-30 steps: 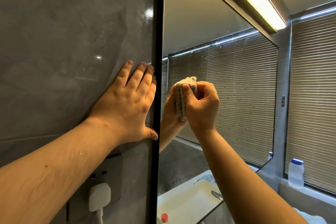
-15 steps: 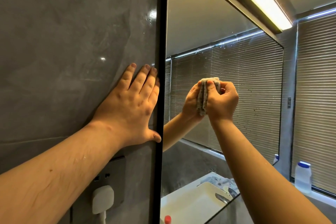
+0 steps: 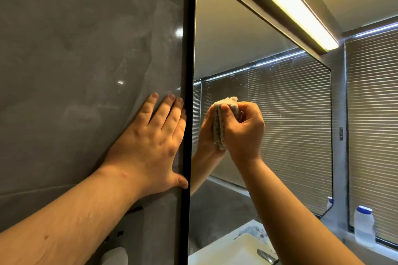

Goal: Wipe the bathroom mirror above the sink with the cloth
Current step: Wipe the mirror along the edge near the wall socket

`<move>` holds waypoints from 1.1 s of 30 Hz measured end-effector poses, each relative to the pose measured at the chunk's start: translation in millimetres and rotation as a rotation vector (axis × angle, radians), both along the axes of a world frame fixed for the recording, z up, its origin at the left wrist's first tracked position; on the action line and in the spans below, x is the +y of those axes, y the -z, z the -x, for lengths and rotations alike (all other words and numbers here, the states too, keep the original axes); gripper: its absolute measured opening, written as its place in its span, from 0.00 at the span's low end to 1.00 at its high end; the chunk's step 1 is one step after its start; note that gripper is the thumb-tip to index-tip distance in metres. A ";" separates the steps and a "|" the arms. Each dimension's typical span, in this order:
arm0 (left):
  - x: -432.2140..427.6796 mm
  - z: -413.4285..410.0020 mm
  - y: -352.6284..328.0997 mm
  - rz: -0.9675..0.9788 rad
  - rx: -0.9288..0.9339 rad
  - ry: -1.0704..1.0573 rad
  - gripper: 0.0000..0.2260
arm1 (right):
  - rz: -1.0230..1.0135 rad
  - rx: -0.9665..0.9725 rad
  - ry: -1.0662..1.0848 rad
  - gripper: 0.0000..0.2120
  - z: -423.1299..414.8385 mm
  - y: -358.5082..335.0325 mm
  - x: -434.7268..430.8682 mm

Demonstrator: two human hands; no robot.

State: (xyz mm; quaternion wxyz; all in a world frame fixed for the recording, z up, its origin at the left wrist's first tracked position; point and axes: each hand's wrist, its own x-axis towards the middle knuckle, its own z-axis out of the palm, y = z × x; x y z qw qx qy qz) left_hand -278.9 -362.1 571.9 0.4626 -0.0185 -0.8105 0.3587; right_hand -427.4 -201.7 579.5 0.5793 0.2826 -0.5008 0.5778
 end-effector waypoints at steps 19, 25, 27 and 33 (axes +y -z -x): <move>-0.3 -1.0 0.4 0.004 -0.014 -0.008 0.57 | 0.114 -0.219 0.059 0.10 32.5 -7.3 31.3; 0.0 -0.9 -0.8 0.010 -0.004 -0.005 0.57 | 0.008 -0.073 0.089 0.09 17.6 3.1 16.1; 0.0 -1.0 -0.9 0.011 0.000 -0.004 0.57 | -0.011 -0.027 0.093 0.08 11.4 2.6 9.6; 0.4 -1.4 -2.1 0.001 -0.012 -0.001 0.58 | -0.044 0.017 0.102 0.07 10.8 -1.8 10.5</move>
